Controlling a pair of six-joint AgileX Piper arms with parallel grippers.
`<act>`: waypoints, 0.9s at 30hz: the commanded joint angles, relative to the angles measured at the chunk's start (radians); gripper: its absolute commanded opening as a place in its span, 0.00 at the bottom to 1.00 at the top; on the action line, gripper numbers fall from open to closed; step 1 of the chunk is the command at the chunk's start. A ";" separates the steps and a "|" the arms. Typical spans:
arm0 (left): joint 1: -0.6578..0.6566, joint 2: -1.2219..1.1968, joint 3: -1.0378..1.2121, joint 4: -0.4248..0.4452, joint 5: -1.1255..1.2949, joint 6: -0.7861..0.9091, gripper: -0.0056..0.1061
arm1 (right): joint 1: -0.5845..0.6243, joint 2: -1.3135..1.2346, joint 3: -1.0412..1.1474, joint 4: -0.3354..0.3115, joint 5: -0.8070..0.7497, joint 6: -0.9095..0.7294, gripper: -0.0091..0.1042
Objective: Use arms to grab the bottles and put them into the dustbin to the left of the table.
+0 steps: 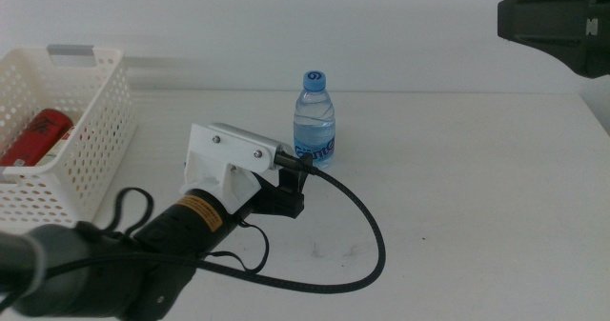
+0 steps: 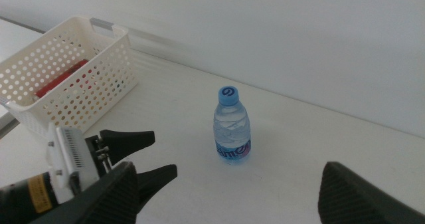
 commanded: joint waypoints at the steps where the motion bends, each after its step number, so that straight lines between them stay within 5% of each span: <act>1: 0.000 0.051 -0.019 -0.020 -0.105 -0.009 0.89 | 0.001 -0.002 0.005 -0.009 -0.012 -0.001 0.80; 27: 0.042 0.501 -0.544 -0.055 0.072 0.072 0.89 | 0.001 -0.002 0.005 -0.009 -0.012 -0.001 0.80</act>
